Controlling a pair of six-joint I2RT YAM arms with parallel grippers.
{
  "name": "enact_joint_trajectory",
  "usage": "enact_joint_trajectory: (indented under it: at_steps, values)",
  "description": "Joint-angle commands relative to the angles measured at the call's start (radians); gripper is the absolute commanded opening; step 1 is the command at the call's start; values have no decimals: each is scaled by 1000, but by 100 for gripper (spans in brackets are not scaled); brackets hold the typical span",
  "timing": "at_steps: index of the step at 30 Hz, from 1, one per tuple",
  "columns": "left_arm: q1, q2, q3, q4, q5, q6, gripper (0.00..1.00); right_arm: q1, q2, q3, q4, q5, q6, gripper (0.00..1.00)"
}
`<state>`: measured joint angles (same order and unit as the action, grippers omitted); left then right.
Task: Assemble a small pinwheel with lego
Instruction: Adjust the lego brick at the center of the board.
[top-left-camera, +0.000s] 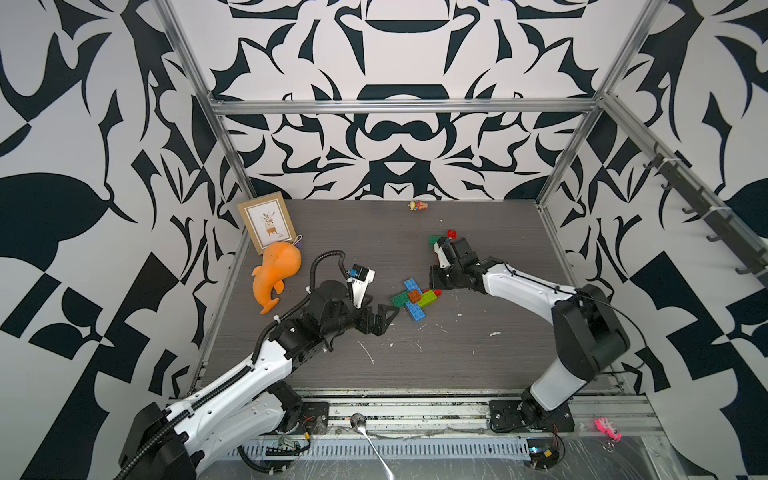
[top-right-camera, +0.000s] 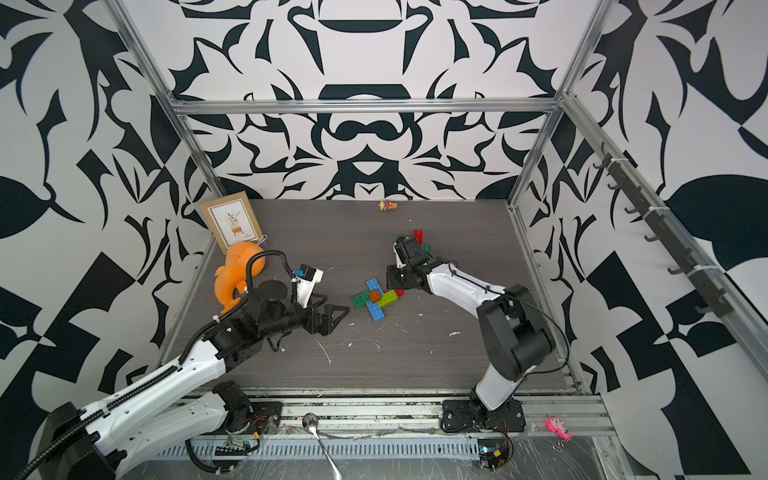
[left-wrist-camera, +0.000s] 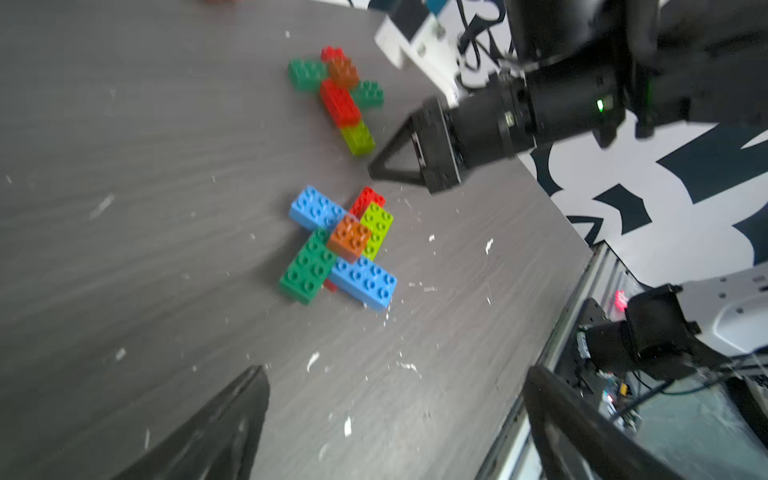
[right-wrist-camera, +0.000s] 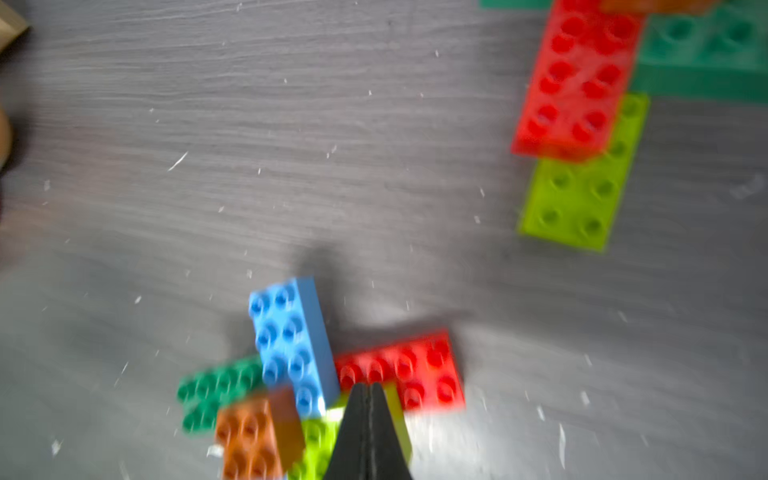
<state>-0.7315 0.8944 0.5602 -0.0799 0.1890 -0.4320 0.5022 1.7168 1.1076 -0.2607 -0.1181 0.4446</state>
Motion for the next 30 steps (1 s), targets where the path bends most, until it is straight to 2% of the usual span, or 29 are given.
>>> enact_joint_trajectory:
  at_steps: [1, 7, 14, 22, 30]
  values:
    - [-1, -34, -59, -44, 84, -99, 100, 2, 94, 116, -42, 28, -36, 0]
    - [-4, -101, -191, 16, 69, -141, 100, 1, 230, 225, -81, 40, -50, 0]
    - [-4, -109, -199, 28, 16, -127, 100, 1, 259, 236, -115, 54, -65, 0]
    - [-4, -124, -160, -25, -28, -67, 100, 10, 127, 49, -101, 88, -27, 0]
    - [-5, -140, -105, -93, -52, -12, 100, 88, -76, -236, 2, 92, 66, 0]
